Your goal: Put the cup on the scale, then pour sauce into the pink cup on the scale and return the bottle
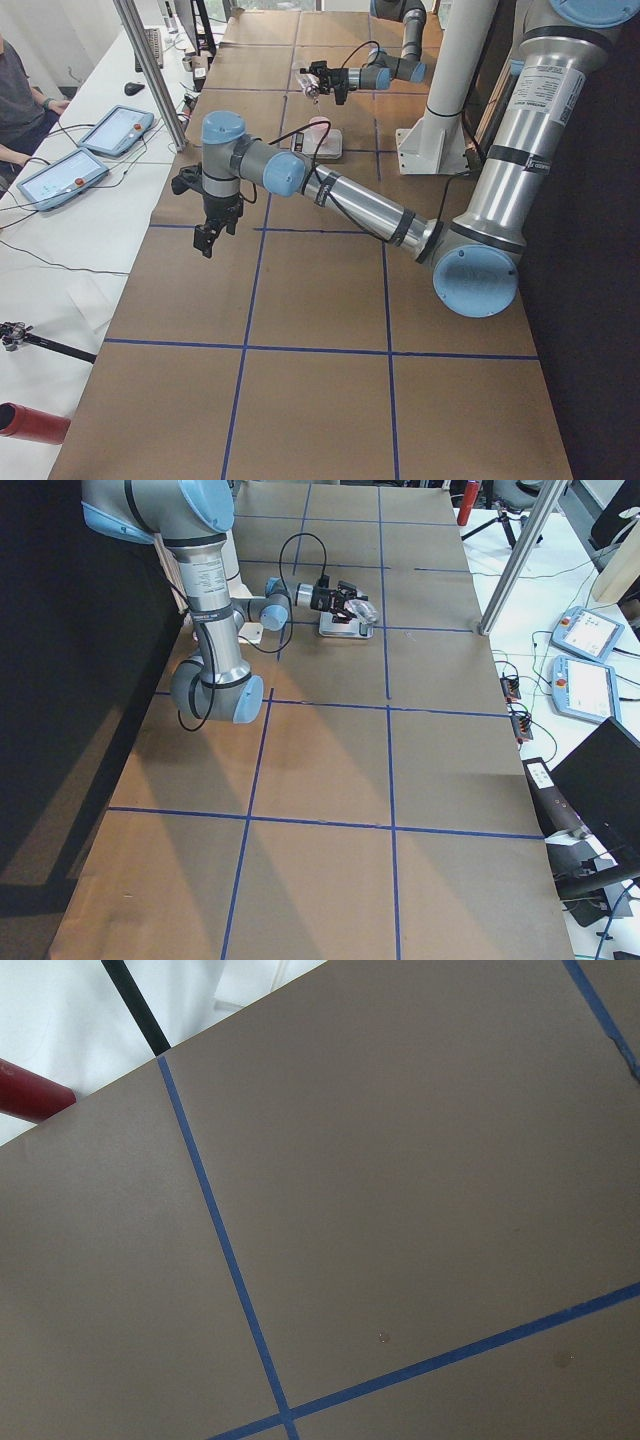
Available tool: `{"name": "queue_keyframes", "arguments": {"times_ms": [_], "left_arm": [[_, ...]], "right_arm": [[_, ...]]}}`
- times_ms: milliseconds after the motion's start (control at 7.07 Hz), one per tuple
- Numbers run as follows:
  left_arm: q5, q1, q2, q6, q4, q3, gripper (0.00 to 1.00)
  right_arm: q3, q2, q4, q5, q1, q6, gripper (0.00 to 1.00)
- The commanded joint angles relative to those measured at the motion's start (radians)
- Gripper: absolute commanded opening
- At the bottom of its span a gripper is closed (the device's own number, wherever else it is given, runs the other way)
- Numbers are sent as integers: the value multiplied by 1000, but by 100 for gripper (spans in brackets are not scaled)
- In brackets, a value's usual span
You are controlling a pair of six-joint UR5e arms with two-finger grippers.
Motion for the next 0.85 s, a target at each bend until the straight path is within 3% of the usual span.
{"name": "queue_keyframes", "arguments": {"times_ms": [0,283,565,707], "left_arm": [[-26,-1,1,-4,1,-8,100],[-27,-7,-1,-6,2,-11,100],[-29,-19,-6,-7,4,-13,100],[-65,-22,-6,-7,4,-16,100]], "right_arm": [[-5,-7,18,64,-9,197,0],[-2,-13,88,116,-12,366,0],[3,-19,258,199,-5,385,0],[6,-25,260,205,0,435,0]]}}
